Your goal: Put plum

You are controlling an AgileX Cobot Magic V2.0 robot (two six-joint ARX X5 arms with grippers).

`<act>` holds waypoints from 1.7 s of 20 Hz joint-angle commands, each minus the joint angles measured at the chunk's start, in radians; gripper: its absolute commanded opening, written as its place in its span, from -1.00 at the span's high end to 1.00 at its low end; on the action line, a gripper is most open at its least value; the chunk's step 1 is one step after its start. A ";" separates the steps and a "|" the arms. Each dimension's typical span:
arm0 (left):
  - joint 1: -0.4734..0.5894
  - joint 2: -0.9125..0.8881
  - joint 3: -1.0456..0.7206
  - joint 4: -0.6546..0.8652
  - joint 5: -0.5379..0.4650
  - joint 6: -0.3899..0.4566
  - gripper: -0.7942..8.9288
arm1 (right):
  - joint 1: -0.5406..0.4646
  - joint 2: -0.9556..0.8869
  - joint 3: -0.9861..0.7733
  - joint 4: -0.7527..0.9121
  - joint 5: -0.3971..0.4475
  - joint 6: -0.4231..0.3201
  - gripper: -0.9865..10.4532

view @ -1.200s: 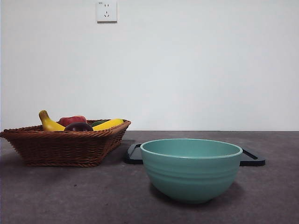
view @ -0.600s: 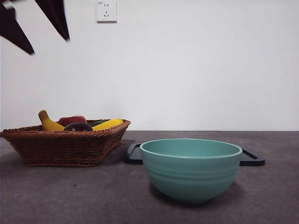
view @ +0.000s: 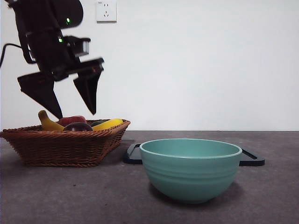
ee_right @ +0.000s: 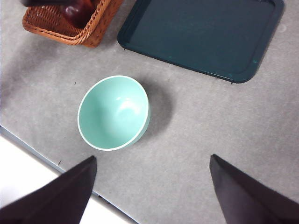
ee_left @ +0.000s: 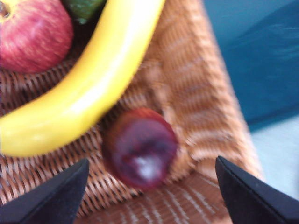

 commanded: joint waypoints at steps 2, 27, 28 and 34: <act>-0.006 0.073 0.021 0.022 -0.012 0.027 -0.05 | 0.002 0.005 0.020 0.010 -0.003 0.008 0.15; -0.309 -0.312 0.023 -0.095 0.108 0.031 0.27 | 0.002 0.005 0.020 0.010 0.000 0.008 0.15; -0.354 -0.298 0.023 -0.092 0.108 0.032 0.27 | 0.002 0.003 0.020 0.010 0.000 0.008 0.15; -0.509 -0.151 0.023 -0.027 0.107 0.066 0.27 | 0.002 0.003 0.020 0.010 0.000 0.008 0.15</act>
